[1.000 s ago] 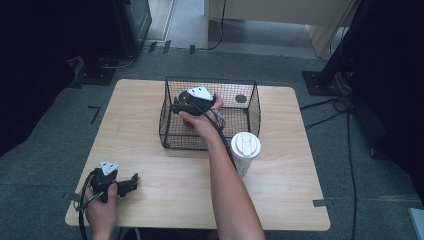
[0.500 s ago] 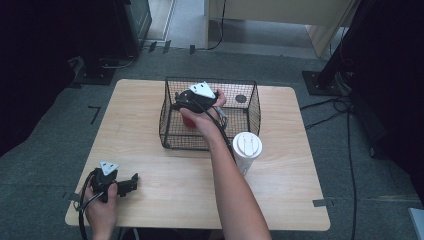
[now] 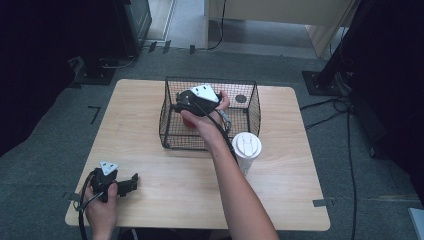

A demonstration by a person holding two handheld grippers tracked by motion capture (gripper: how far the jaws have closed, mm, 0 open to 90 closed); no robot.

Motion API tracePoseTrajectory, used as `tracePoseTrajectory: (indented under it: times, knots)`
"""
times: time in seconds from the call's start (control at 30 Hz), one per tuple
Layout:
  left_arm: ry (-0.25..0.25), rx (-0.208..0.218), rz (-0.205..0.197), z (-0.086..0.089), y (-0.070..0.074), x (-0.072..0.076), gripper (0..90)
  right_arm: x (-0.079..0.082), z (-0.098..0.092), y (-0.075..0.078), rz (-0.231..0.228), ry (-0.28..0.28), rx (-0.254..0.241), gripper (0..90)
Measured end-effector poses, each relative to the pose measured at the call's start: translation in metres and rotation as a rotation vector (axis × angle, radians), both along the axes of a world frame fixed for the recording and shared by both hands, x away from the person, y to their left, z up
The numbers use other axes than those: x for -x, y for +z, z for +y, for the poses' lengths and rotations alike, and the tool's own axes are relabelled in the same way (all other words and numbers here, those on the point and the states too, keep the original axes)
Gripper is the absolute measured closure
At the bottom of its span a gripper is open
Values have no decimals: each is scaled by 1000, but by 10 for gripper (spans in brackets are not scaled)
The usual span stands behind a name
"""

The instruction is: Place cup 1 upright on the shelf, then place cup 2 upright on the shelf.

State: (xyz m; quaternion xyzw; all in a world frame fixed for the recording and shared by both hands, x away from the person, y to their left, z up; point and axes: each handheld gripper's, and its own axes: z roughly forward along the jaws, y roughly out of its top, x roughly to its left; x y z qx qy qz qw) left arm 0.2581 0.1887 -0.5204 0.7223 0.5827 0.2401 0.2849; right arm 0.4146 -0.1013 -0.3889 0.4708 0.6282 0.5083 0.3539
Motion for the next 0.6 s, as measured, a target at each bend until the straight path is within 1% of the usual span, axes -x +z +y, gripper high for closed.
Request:
tracePoseTrajectory:
  times: [0.17,0.3,0.53,0.6]
  knots:
    - [0,1,0,0,0,0,0,10,-5,6,-16,-2,-4,18]
    - [0,1,0,0,0,0,0,20,-9,10,-15,-5,16,18]
    - [0,1,0,0,0,0,0,38,-15,17,-18,1,-6,18]
    - [0,1,0,0,0,0,0,43,-17,20,-28,0,2,18]
